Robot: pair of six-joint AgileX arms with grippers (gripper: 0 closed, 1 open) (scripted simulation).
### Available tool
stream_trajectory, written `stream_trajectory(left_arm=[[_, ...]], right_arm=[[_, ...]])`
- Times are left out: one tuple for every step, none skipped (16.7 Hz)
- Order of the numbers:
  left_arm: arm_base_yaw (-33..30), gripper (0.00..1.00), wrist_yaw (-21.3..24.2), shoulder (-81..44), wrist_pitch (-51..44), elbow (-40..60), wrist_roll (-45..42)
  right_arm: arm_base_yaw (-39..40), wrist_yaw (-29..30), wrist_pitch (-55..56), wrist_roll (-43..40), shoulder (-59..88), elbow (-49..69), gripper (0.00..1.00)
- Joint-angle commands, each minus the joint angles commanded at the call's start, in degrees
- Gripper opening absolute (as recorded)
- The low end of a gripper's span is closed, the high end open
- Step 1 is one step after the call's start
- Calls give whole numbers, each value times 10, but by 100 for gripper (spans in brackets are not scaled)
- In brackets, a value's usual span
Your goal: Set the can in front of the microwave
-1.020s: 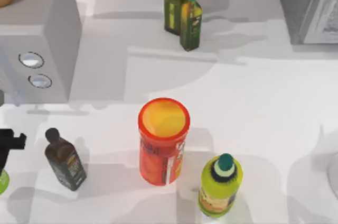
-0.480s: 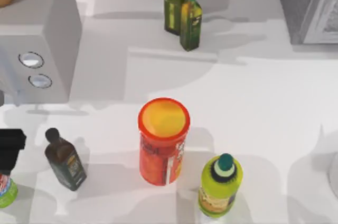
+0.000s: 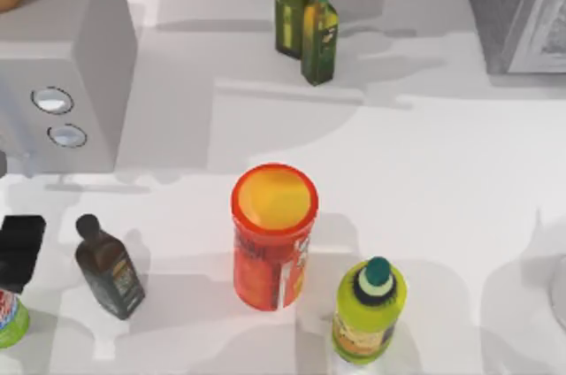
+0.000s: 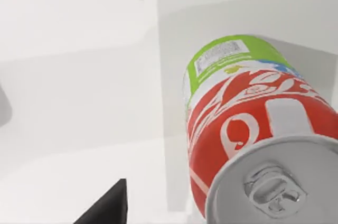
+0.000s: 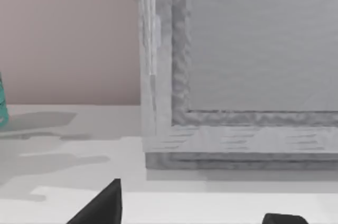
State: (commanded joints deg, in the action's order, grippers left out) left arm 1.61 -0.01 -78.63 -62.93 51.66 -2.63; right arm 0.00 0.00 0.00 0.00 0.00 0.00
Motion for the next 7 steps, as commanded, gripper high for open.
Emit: stream_trajectory(left_arm=[[0, 100, 0, 1, -8, 8, 0], [0, 100, 0, 3, -21, 20, 0], [0, 100, 0, 5, -39, 34, 1], [0, 100, 0, 6, -58, 47, 1], [-1, 100, 0, 8, -75, 61, 1], [-1, 100, 0, 11, -86, 72, 2], [-1, 100, 0, 14, -92, 78, 2]], right_arm=[[0, 0, 0, 0, 0, 0, 100], [0, 0, 0, 0, 0, 0, 100], [0, 0, 0, 0, 0, 0, 100], [0, 0, 0, 0, 0, 0, 100], [0, 0, 0, 0, 0, 0, 100], [0, 0, 0, 0, 0, 0, 100], [0, 0, 0, 0, 0, 0, 100]])
